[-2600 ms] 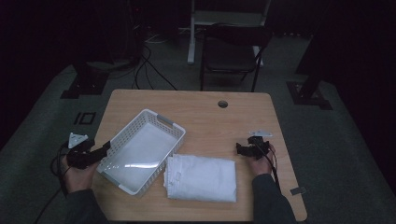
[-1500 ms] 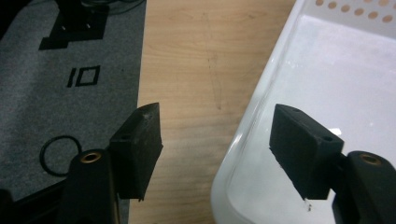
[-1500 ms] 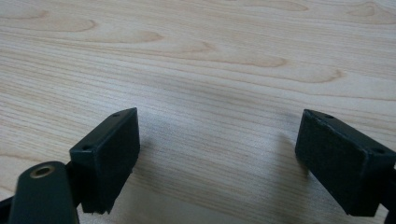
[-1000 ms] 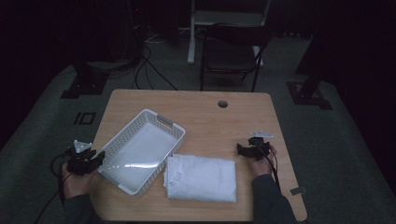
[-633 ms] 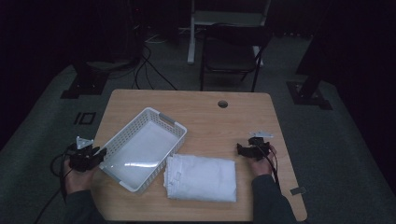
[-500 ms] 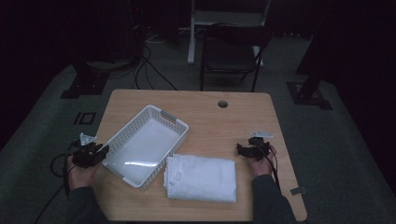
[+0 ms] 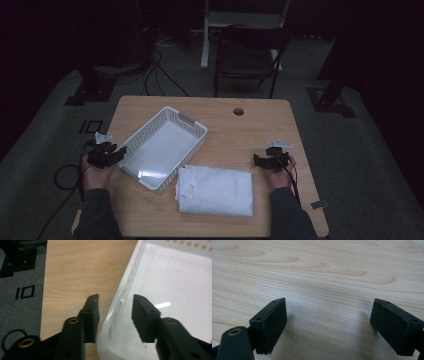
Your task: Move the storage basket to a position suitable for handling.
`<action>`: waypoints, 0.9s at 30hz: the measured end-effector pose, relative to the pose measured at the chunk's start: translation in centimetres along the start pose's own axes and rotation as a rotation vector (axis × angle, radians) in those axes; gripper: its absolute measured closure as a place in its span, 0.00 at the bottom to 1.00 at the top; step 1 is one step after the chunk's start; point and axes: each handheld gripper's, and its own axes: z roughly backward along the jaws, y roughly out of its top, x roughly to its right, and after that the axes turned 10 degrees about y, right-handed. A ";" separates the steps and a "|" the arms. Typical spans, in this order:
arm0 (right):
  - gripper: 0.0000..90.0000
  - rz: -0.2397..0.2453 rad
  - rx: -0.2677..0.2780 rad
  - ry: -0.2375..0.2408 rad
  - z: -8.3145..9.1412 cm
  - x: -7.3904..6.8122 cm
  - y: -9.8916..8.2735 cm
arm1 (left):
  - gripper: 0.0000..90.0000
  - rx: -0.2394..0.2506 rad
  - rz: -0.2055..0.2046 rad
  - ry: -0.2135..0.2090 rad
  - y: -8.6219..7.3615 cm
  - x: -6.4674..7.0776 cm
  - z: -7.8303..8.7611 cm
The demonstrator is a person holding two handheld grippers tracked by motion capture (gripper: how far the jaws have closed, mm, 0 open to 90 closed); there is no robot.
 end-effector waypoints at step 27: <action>0.15 -0.002 0.000 0.000 0.0 -0.1 -0.1 | 0.66 -0.068 0.124 0.034 -1.9 0.2 0.3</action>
